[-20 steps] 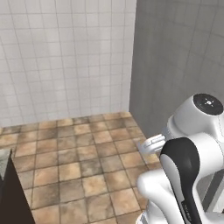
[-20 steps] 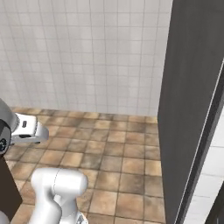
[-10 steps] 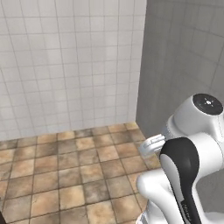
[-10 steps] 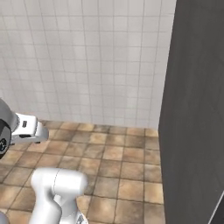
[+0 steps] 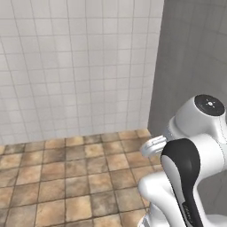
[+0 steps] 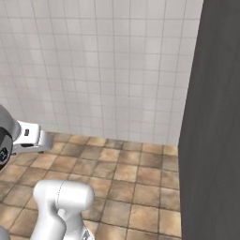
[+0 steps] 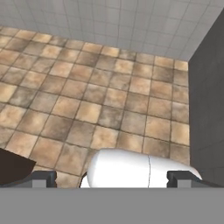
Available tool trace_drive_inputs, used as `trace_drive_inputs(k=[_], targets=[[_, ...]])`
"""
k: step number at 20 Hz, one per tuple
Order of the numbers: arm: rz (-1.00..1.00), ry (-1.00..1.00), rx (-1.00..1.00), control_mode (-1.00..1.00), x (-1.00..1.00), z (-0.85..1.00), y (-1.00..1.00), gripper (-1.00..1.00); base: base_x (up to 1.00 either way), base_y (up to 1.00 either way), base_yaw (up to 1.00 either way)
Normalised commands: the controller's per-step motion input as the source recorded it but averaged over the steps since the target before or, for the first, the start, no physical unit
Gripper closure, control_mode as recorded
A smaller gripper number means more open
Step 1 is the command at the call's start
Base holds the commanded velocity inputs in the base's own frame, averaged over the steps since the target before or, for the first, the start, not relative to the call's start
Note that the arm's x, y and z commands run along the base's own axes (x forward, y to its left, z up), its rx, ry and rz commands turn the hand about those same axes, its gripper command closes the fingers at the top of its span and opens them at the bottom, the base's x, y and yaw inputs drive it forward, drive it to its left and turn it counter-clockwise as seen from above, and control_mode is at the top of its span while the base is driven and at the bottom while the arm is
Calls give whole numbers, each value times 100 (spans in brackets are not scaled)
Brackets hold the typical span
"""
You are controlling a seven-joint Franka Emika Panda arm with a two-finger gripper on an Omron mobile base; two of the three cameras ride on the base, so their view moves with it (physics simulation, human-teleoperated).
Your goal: Four empty soda cans are scattered around the kitchen. Gather all the cans and cluster them next to the stove for recycling.
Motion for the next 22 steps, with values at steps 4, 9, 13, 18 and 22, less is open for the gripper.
trace_drive_inputs(k=[4,9,13,18,22], targets=[[0,0,0,100,0,0,0,-100,29,0,24],[0,0,0,100,0,0,0,-100,43,-14,22],[0,0,0,100,0,0,0,-100,55,-45,9],[0,0,0,100,0,0,0,-100,64,-44,6],[0,0,0,100,0,0,0,-100,61,-31,12]])
